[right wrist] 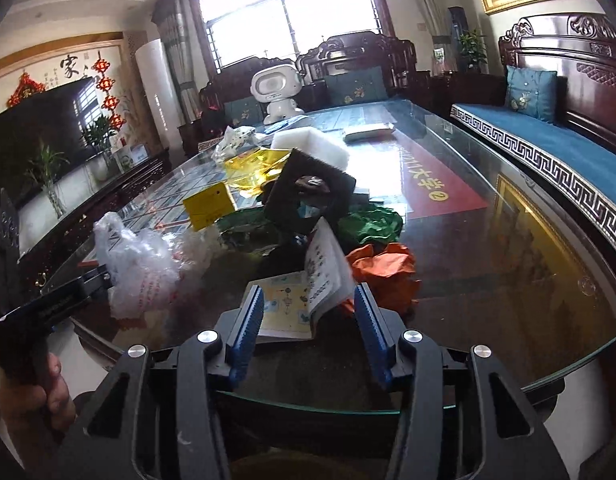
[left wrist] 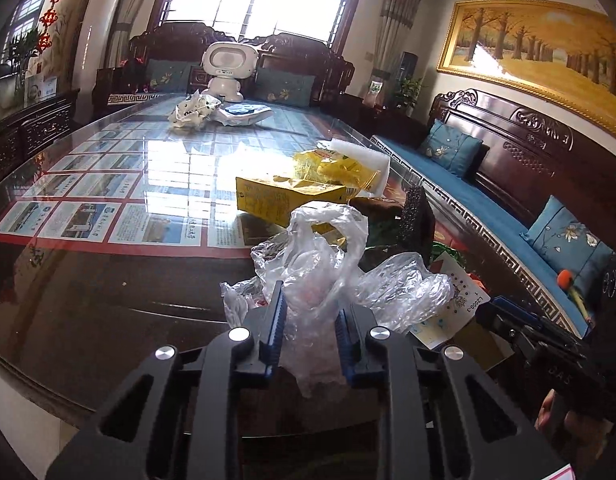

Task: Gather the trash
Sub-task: 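Close the left tool on the clear plastic bag and lift it, then grasp the white printed card with the right tool while the left tool holds the bag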

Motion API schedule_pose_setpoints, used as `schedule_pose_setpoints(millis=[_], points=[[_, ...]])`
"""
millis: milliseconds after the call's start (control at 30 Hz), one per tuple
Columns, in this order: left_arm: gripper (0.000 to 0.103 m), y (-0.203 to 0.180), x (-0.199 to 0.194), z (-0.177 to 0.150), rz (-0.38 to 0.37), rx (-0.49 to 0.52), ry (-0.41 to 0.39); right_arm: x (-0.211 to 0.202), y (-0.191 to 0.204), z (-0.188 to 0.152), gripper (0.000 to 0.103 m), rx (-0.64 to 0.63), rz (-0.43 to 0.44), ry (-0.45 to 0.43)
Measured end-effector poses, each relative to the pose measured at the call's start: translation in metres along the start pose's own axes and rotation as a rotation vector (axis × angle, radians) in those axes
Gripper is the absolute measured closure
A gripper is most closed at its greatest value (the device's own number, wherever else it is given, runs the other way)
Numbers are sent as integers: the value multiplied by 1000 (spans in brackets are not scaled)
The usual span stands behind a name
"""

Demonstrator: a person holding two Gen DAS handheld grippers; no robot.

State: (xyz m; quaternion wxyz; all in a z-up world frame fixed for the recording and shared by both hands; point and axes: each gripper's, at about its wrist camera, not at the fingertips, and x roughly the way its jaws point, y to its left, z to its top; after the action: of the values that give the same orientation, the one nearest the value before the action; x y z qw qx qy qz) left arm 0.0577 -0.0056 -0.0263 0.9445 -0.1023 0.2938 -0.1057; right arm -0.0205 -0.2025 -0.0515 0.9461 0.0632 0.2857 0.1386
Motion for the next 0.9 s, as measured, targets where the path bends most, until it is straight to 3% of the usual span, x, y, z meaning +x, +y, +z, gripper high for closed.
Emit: schedule_pose_setpoints(millis=[333,467,567,733,867,900], points=[[79,-1,-9,1,-31,0,-18,17,-3,3,58,17,12,51],[79,1,-9,-2,-27,2,-16,16,2,5,88,-19,13,34],[79,4,-5,-3,-29,-10,-5,17,6,7,98,-48,30,30],[79,7,-1,-5,-33,-20,8,24,11,11,98,-59,35,43],[79,9,0,-5,-38,-24,11,32,12,13,71,-43,25,62],[79,9,0,-4,-38,-23,11,34,12,14,68,-37,25,67]])
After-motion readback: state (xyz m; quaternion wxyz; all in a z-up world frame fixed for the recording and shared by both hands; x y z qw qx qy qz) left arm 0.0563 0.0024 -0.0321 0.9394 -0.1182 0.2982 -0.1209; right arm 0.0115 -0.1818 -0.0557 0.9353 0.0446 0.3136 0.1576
